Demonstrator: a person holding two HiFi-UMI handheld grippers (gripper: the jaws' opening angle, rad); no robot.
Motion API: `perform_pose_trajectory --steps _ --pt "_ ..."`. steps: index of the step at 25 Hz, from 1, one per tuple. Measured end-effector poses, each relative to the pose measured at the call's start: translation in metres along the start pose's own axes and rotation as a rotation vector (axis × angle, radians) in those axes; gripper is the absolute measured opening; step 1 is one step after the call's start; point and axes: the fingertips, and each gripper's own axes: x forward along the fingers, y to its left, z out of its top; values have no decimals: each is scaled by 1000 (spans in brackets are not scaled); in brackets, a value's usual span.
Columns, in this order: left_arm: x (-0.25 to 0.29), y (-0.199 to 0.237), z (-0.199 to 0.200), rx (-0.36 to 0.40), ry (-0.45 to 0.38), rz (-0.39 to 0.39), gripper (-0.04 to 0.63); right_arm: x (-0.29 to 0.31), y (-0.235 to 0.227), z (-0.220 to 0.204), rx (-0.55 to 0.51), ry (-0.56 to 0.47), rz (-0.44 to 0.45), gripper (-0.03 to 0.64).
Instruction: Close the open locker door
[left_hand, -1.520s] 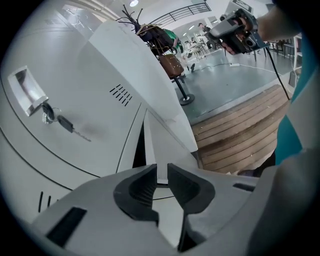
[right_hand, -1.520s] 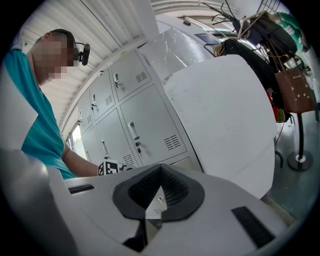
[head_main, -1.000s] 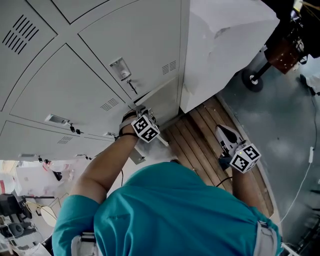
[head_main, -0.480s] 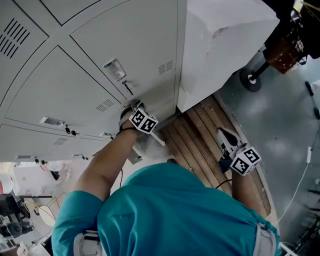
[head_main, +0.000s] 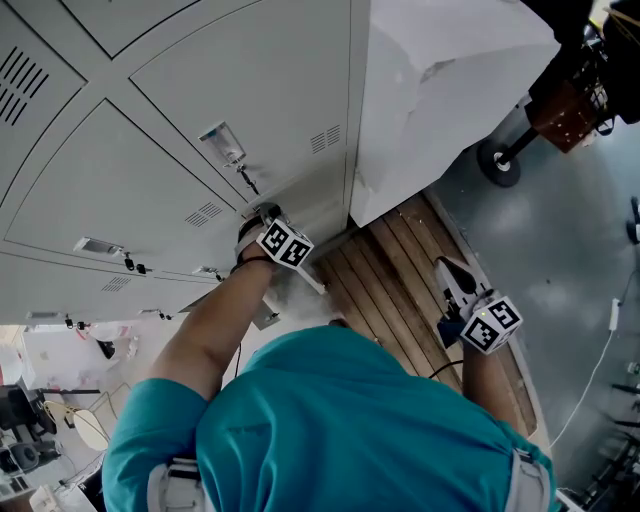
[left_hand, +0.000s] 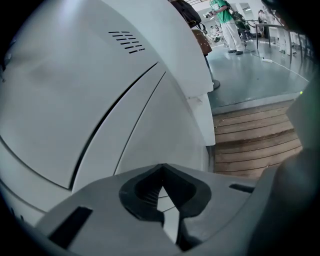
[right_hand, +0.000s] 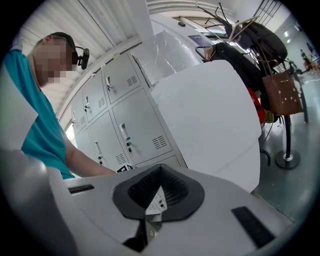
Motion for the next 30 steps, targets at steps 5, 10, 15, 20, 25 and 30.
perform_pose_trajectory --steps 5,10,15,20,25,30 --pt "-5 0 2 -63 -9 -24 6 4 -2 4 -6 3 22 -2" --pt "-18 -9 -1 -110 -31 -63 6 12 0 11 -21 10 57 -2" --pt "-61 -15 7 -326 -193 -169 6 27 13 20 -46 18 119 -2" --pt "-155 6 11 -704 -472 -364 6 56 43 31 -90 33 214 -2" --pt "-255 40 -23 -981 -773 -427 6 102 101 39 -163 59 343 -2" --pt "-330 67 -77 -1094 -926 -286 5 145 154 49 -269 86 416 -2"
